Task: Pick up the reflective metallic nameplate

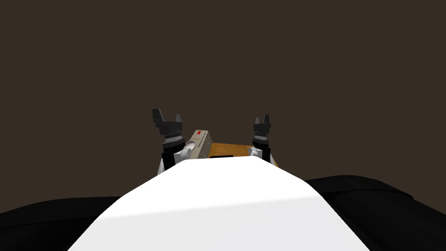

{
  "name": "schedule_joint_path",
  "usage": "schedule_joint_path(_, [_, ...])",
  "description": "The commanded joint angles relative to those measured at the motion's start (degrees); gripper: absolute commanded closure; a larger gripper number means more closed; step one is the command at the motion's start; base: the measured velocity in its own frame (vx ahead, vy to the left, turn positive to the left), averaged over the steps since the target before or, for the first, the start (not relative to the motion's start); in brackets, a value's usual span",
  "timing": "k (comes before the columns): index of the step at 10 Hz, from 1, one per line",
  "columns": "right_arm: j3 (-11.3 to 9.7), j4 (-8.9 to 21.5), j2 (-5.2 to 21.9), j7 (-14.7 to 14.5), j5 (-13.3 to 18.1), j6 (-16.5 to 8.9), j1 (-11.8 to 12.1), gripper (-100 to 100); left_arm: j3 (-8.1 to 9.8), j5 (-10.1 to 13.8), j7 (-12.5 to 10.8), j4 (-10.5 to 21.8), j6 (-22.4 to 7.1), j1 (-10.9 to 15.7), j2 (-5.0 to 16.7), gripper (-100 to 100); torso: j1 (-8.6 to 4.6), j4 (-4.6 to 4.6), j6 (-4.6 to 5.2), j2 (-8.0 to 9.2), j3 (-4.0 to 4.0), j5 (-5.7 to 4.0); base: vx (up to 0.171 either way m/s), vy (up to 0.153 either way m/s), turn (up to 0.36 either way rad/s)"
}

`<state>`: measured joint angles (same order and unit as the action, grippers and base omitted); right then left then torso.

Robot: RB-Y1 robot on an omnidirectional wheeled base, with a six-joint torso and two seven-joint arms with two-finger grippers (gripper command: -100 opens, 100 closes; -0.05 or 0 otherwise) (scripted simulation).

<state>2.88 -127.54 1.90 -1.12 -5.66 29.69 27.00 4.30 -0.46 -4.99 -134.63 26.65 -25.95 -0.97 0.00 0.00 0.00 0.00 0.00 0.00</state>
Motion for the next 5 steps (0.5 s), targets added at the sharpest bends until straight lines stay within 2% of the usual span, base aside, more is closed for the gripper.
schedule_joint_path(1, [0.0, 0.0, 0.0, 0.0, 0.0, 0.0, 0.0, 0, -0.41, -0.1, 0.6, 1.4, 0.1, 0.6, 2.1, -100, 0.0, 0.0, 0.0, 0.0, 0.0, 0.0, -0.017, -0.014, -0.083])
schedule_joint_path(5, [0.0, 0.0, 0.0, 0.0, 0.0, 0.0, 0.0, 0, -1.77, -0.7, 2.5, 6.4, 0.0, 2.5, 7.3, -100, -0.09, 0.03, 0.01, 0.13, 0.08, -0.02, -0.037, -0.026, -0.096])
